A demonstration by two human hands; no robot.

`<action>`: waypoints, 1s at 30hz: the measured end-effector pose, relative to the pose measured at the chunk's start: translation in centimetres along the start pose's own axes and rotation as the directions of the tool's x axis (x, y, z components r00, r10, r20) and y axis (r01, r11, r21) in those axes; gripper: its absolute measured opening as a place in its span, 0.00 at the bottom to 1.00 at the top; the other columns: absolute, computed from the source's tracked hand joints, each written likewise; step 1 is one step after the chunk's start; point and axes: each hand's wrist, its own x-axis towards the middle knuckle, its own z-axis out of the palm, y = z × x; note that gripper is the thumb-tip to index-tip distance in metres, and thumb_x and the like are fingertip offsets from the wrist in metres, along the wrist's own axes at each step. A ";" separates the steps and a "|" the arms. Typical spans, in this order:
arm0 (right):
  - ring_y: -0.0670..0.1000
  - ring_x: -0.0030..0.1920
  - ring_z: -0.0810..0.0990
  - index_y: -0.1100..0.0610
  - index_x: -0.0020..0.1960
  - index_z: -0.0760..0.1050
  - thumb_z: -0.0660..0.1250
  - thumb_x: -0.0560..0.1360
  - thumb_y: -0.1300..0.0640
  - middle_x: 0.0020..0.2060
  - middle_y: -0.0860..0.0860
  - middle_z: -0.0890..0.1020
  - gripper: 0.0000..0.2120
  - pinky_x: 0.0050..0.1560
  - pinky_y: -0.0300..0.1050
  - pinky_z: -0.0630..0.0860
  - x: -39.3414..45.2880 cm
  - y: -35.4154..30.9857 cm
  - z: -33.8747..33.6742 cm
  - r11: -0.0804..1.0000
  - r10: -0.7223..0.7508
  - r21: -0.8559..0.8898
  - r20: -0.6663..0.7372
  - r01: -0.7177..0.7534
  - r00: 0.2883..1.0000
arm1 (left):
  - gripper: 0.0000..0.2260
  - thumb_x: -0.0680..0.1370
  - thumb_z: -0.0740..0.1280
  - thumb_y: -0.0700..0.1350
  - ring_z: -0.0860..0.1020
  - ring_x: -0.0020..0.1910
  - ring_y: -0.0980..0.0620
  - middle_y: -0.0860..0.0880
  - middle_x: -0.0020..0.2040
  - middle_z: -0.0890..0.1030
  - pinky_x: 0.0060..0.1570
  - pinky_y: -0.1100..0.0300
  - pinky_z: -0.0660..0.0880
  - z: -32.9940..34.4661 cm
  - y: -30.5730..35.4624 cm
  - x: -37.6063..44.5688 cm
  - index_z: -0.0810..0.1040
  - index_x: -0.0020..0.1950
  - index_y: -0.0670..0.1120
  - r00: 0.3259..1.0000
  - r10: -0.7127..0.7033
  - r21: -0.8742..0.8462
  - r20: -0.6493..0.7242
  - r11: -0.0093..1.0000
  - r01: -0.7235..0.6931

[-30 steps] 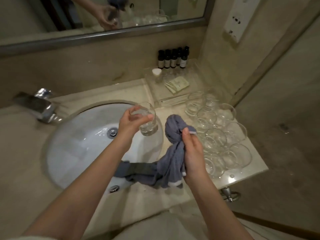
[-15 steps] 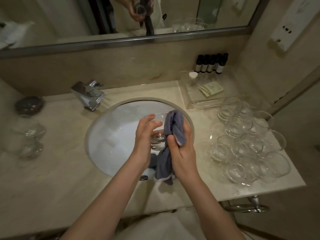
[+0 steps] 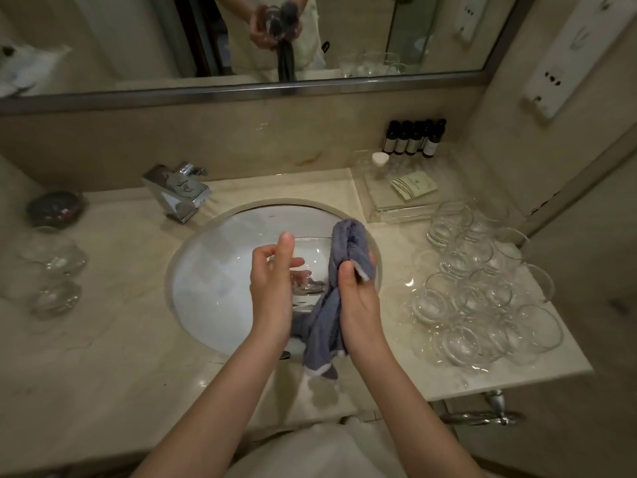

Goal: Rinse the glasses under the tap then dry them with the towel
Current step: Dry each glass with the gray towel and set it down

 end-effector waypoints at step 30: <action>0.48 0.59 0.79 0.43 0.55 0.71 0.63 0.77 0.44 0.55 0.45 0.80 0.08 0.66 0.54 0.73 -1.0 0.9 -0.8 0.956 0.157 0.251 -0.013 -0.149 0.987 | 0.26 0.65 0.65 0.65 0.82 0.37 0.52 0.48 0.43 0.82 0.36 0.60 0.76 -1.4 -2.1 -1.6 0.79 0.51 0.46 0.928 -0.257 -0.084 0.271 0.954 0.288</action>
